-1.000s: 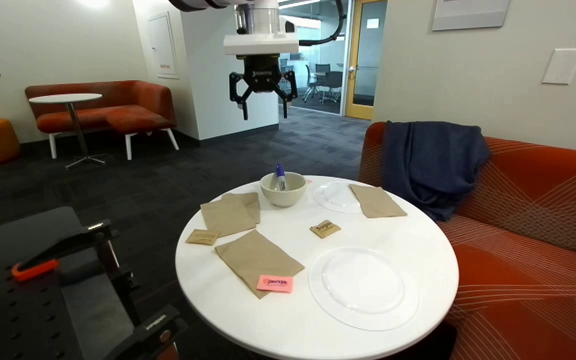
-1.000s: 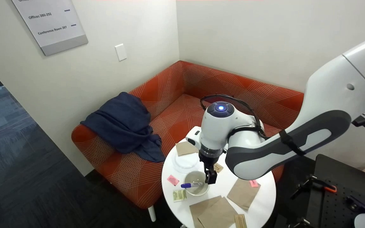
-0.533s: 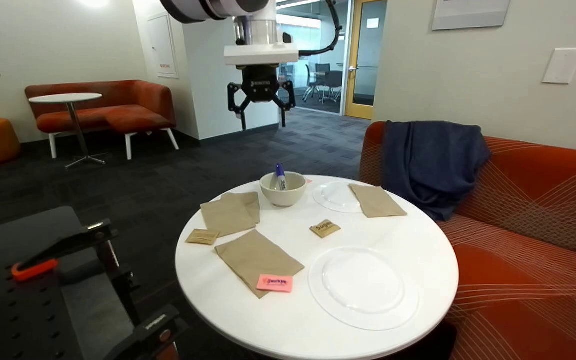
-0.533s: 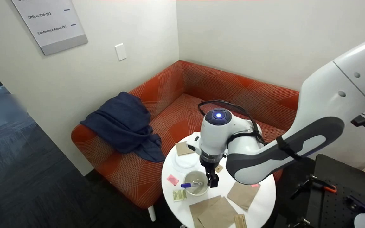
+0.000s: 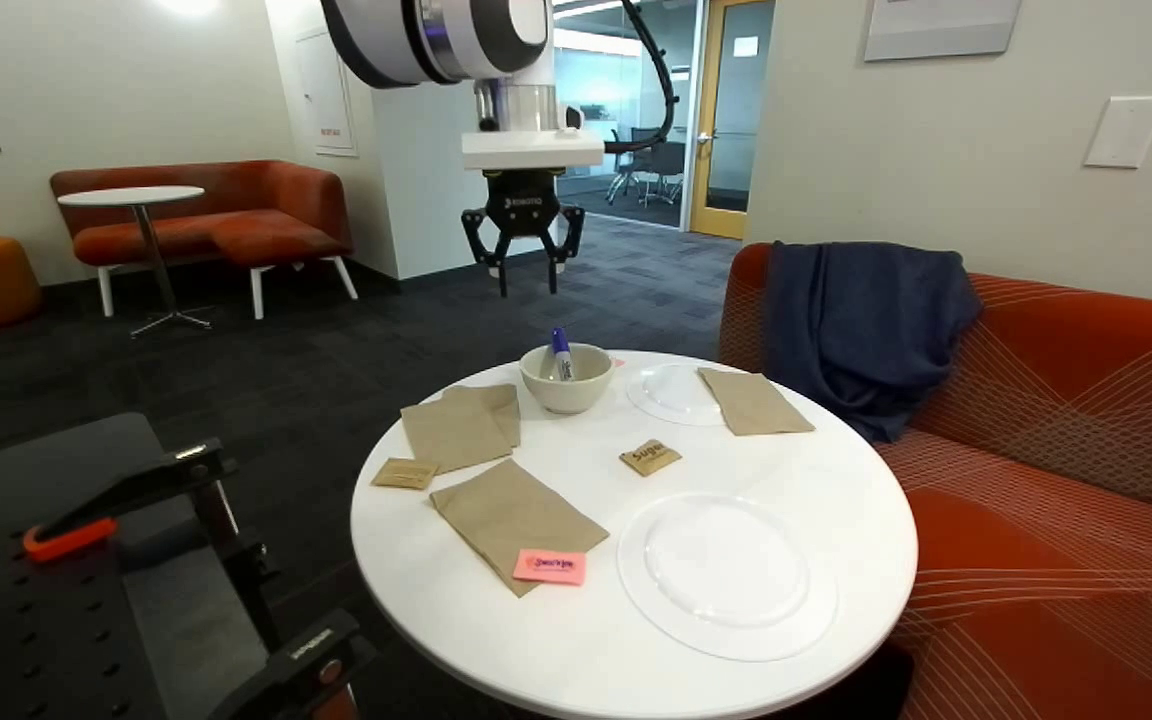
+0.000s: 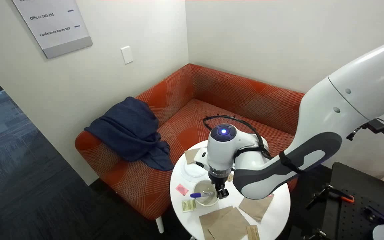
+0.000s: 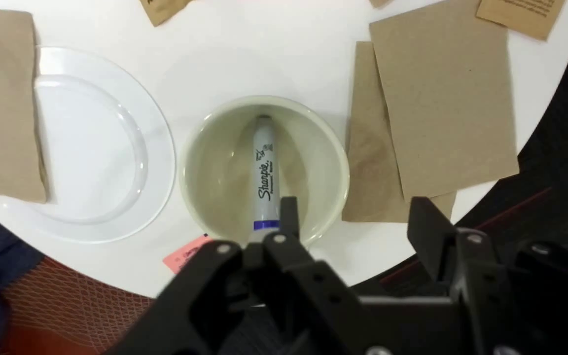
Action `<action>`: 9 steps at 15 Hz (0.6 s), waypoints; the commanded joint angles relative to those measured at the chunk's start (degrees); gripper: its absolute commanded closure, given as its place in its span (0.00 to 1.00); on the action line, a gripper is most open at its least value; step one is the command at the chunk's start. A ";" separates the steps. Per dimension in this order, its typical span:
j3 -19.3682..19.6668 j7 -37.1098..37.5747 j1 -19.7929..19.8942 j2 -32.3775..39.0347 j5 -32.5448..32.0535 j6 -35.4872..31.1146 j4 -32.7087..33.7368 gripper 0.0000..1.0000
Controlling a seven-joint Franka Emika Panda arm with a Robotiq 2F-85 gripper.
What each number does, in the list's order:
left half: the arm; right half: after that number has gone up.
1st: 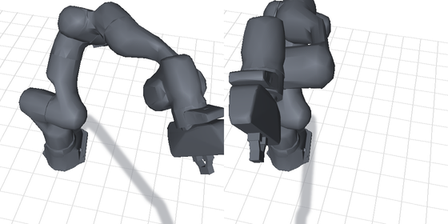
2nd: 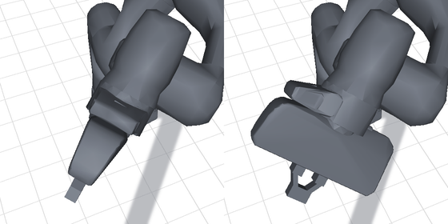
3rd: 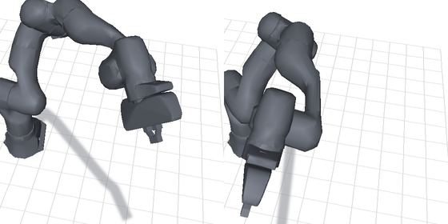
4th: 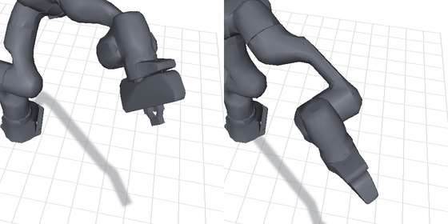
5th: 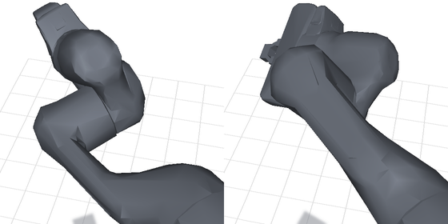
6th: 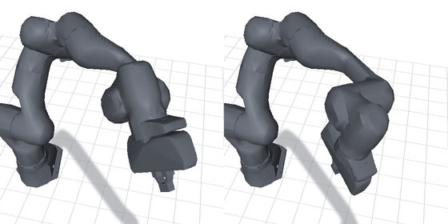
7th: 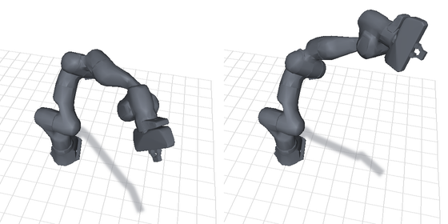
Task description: Take the marker out of the white bowl and put it on the table
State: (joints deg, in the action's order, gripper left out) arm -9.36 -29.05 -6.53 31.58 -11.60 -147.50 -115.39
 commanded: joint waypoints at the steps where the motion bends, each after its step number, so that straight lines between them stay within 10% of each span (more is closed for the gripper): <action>1: -0.89 -2.14 0.96 3.57 -1.50 -0.34 3.75 0.60; 9: -1.70 -6.67 1.79 11.11 -1.55 1.44 11.83 0.40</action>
State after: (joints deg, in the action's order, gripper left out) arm -9.67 -33.36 -6.19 39.54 -12.59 -147.48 -107.85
